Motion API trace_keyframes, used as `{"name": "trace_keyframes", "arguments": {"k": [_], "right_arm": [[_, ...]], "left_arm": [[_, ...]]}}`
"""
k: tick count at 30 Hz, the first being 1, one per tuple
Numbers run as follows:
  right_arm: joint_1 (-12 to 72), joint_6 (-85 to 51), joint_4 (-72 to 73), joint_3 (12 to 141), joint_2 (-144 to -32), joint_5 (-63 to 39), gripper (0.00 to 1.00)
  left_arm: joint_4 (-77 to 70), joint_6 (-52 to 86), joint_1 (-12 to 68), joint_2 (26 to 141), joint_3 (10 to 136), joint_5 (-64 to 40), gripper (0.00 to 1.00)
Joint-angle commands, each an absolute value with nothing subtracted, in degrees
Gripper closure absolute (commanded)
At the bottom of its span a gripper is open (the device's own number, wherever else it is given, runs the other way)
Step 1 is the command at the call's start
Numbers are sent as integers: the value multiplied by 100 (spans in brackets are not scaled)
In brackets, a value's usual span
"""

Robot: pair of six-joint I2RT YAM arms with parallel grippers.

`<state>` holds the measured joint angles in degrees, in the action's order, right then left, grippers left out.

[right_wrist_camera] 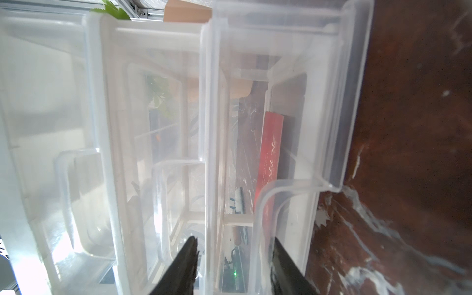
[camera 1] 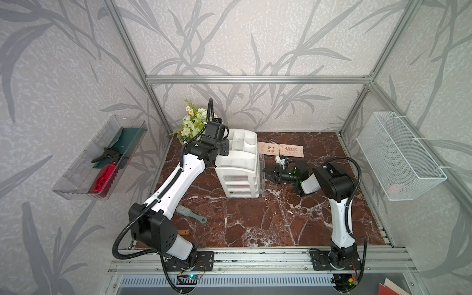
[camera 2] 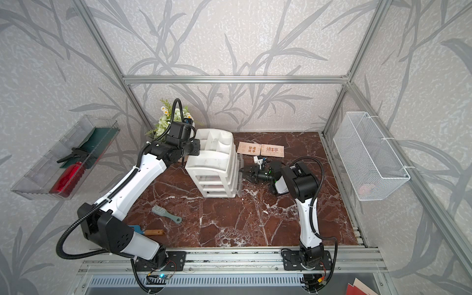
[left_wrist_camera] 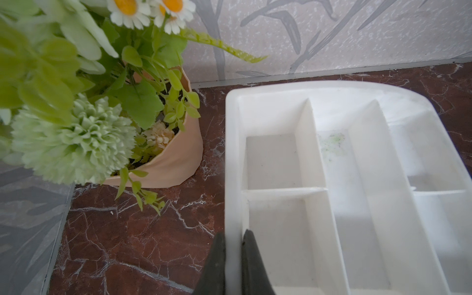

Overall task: Take the postcards out of the drawer
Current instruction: Open the drawer in the storage box.

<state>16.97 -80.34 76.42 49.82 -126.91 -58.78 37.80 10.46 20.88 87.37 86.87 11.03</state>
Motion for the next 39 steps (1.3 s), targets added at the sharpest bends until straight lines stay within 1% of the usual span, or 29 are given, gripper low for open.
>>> {"name": "trace_keyframes", "arguments": {"k": [1, 19, 32, 35, 38, 39], "right_arm": [[1571, -7888, 8064, 4899, -12349, -6012, 55], [925, -7681, 8060, 4322, -12129, -6284, 56], [861, -7516, 7962, 4298, -11863, -6381, 55], [861, -6995, 7184, 4315, -11589, -6352, 55], [870, -5904, 5477, 4402, -11053, -6207, 55], [879, -5408, 4685, 4491, -10821, -6103, 55]], "left_arm": [[4799, 970, 2074, 9029, 8500, 1247, 100], [4825, 967, 2074, 9015, 8520, 1266, 100], [4825, 994, 2079, 8903, 8580, 1239, 100], [4815, 963, 2082, 8786, 8594, 1187, 100], [4799, 919, 2080, 8693, 8595, 1122, 100], [4799, 913, 2079, 8692, 8616, 1063, 100]]}}
